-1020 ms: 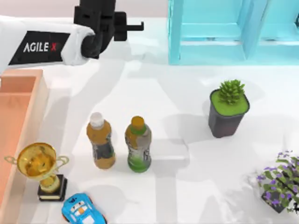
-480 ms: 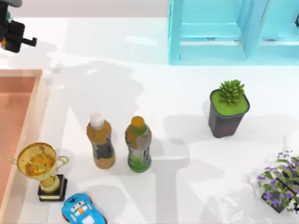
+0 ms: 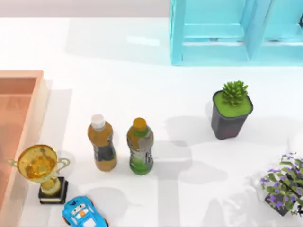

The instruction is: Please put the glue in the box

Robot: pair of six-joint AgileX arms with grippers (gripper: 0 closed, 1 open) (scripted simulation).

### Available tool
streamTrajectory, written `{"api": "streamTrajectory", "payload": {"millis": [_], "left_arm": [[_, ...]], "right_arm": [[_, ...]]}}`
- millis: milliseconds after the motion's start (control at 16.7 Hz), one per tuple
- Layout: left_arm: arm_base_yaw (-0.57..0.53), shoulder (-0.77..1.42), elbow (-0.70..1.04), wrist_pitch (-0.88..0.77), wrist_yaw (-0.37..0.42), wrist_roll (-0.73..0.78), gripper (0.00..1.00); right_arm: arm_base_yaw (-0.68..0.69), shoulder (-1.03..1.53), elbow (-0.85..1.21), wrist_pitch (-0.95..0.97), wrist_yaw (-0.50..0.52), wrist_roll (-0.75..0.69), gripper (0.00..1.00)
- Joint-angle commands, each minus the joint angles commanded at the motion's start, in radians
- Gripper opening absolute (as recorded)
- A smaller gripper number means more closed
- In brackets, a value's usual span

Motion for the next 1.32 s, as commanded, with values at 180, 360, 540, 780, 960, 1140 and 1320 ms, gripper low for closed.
{"api": "streamTrajectory", "payload": {"millis": [180, 360, 540, 780, 960, 1140, 1320], "left_arm": [[0.114, -0.043, -0.074, -0.183, 0.152, 0.230, 0.00], [0.190, -0.077, -0.133, -0.322, 0.255, 0.371, 0.00], [0.215, -0.100, -0.173, -0.386, 0.306, 0.425, 0.00], [0.216, -0.102, -0.175, -0.389, 0.308, 0.427, 0.00], [0.199, -0.097, -0.184, -0.371, 0.305, 0.412, 0.00], [0.159, -0.098, -0.230, -0.273, 0.306, 0.331, 0.00], [0.123, -0.092, -0.272, -0.092, 0.305, 0.235, 0.00]], "right_arm": [[0.000, 0.000, 0.000, 0.000, 0.000, 0.000, 1.00], [0.000, 0.000, 0.000, 0.000, 0.000, 0.000, 1.00], [0.000, 0.000, 0.000, 0.000, 0.000, 0.000, 1.00], [0.000, 0.000, 0.000, 0.000, 0.000, 0.000, 1.00], [0.000, 0.000, 0.000, 0.000, 0.000, 0.000, 1.00], [0.000, 0.000, 0.000, 0.000, 0.000, 0.000, 1.00], [0.000, 0.000, 0.000, 0.000, 0.000, 0.000, 1.00]]}}
